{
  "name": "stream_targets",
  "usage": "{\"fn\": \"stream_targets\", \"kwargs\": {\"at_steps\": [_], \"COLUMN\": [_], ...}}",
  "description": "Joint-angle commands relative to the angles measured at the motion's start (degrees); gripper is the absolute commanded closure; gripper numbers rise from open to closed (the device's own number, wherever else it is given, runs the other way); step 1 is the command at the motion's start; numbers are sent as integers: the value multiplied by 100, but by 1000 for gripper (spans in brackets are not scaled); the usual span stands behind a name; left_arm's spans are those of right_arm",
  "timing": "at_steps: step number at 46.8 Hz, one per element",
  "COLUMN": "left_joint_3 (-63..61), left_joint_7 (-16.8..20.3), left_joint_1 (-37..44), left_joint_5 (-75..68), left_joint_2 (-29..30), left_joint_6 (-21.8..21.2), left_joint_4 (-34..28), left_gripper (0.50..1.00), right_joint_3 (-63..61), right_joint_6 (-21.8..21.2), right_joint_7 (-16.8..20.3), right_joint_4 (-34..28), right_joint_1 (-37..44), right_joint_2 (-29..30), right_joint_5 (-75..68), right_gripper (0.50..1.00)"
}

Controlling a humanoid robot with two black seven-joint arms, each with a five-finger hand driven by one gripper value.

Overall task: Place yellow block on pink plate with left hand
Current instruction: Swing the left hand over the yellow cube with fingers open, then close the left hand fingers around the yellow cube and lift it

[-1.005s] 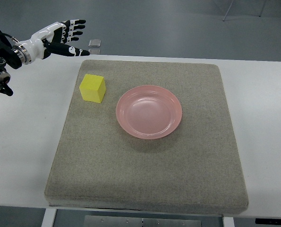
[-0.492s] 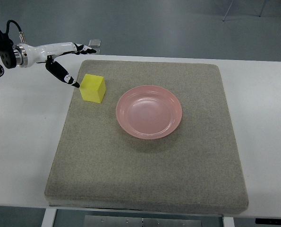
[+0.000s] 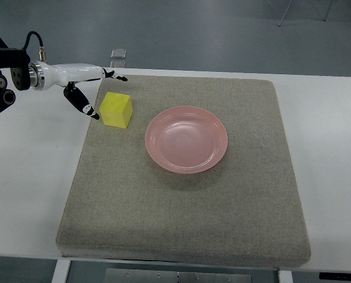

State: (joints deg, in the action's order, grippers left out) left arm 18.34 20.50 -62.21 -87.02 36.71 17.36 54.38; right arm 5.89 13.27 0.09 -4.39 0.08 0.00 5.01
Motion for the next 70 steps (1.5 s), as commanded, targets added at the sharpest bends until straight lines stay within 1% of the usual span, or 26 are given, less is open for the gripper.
{"fn": "stream_targets", "kwargs": {"at_steps": [1, 5, 11, 17, 20, 29, 33, 34, 36, 39, 41, 42, 43, 47, 48, 50, 51, 52, 53, 54, 70], "left_joint_3": [-6, -6, -6, -6, -6, -6, -6, -6, -6, -14, -15, -15, -15, -15, -15, -15, -15, -15, -15, -15, -67], "left_joint_7": [-2, -11, -19, -11, -11, -11, -11, -11, -11, -11, -11, -11, -11, -11, -11, -11, -19, -19, -19, -19, -19], "left_joint_1": [68, 147, 200, 227, 235, 244, 244, 244, 244, 244, 244, 244, 244, 244, 244, 244, 244, 244, 244, 244, 174], "left_joint_5": [-8, -8, -8, -8, -8, -17, -17, -17, -17, -17, -17, -17, -17, -17, -17, -17, -17, -17, -17, -17, 80], "left_joint_2": [-172, -296, -313, -322, -322, -322, -331, -331, -331, -331, -331, -331, -331, -331, -331, -331, -331, -331, -331, -340, -384], "left_joint_6": [-48, -75, -83, -180, -189, -189, -189, -189, -189, -189, -189, -189, -189, -189, -189, -189, -189, -189, -189, -189, -189], "left_joint_4": [-147, -191, -191, -191, -200, -200, -200, -200, -200, -209, -209, -209, -209, -209, -209, -209, -209, -209, -209, -209, -314], "left_gripper": [521, 521, 523, 529, 542, 609, 666, 675, 677, 720, 726, 739, 763, 810, 833, 896, 917, 949, 992, 1000, 1000], "right_joint_3": [0, 0, 0, 0, 0, 0, 0, 0, 0, 0, 0, 0, 0, 0, 0, 0, 0, 0, 0, 0, 0], "right_joint_6": [0, 0, 0, 0, 0, 0, 0, 0, 0, 0, 0, 0, 0, 0, 0, 0, 0, 0, 0, 0, 0], "right_joint_7": [-1, -1, -1, -1, -1, -1, -1, -1, -1, -1, -1, -1, -1, -1, -1, -1, -1, -1, -1, -1, -1], "right_joint_4": [0, -9, 0, 0, -9, 0, 0, 0, 0, 0, 0, 0, 0, 0, 0, 0, 0, 0, 0, 0, 0], "right_joint_1": [0, 0, 0, 0, 0, 0, 0, 0, 0, 0, 0, 0, 0, 0, 0, 0, 0, 0, 0, 0, 0], "right_joint_2": [0, 0, 0, 0, 0, 0, 0, 0, 0, 0, 0, 0, 0, 0, 0, 0, 0, 0, 0, 0, 0], "right_joint_5": [0, 0, 0, 0, 0, 0, 0, 0, 0, 0, 0, 0, 0, 0, 0, 0, 0, 0, 0, 0, 0], "right_gripper": [576, 576, 576, 576, 576, 576, 576, 576, 576, 576, 576, 576, 576, 576, 576, 576, 576, 576, 576, 576, 576]}}
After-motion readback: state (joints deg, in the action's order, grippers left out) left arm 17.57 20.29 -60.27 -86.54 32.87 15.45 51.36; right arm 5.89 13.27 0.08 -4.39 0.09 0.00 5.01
